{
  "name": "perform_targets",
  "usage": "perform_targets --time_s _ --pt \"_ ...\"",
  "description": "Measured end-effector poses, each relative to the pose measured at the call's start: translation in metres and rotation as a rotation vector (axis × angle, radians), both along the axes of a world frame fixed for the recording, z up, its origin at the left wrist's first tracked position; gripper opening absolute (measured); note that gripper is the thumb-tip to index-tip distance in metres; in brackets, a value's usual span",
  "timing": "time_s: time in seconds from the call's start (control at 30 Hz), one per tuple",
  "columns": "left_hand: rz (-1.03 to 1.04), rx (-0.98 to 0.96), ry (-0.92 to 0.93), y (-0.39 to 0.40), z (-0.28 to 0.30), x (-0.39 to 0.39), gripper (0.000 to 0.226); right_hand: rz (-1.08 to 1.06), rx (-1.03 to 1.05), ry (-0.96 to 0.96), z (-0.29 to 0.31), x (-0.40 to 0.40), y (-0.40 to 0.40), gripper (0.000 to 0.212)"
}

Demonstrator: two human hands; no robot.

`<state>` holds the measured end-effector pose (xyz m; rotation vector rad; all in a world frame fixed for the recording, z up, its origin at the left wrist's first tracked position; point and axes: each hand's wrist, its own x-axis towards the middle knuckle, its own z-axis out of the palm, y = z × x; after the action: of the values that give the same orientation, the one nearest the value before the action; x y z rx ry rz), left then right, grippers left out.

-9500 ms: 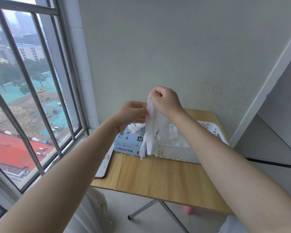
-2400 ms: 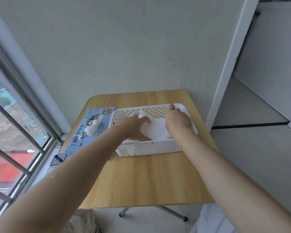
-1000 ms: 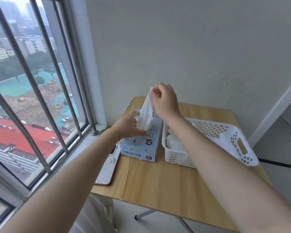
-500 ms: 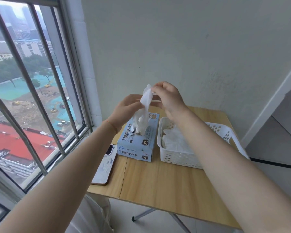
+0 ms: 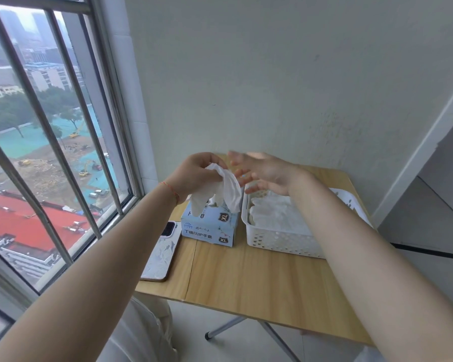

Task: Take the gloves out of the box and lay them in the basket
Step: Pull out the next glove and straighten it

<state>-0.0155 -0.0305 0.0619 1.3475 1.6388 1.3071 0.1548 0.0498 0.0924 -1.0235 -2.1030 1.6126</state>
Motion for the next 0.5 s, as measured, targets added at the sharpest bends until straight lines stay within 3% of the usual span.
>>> perform_targets --time_s 0.07,0.13,0.3,0.43,0.5 --pt "0.082 0.003 0.043 0.001 -0.002 0.003 0.017 0.066 0.029 -0.1 -0.005 0.0 -0.002 0.065" --pt "0.101 0.022 0.041 0.0 -0.004 0.003 0.017 0.054 0.02 -0.104 -0.009 0.0 0.0 0.051" --pt "0.124 -0.027 0.116 -0.005 -0.01 -0.005 0.021 -0.196 0.02 0.013 -0.016 -0.001 0.004 0.026" --pt "-0.266 -0.329 0.231 -0.015 -0.005 -0.018 0.065 -0.303 0.151 0.058 -0.007 -0.004 0.001 0.017" --pt "-0.462 -0.452 0.236 -0.021 0.001 -0.019 0.069 -0.253 0.176 0.063 0.002 -0.006 -0.007 0.009"
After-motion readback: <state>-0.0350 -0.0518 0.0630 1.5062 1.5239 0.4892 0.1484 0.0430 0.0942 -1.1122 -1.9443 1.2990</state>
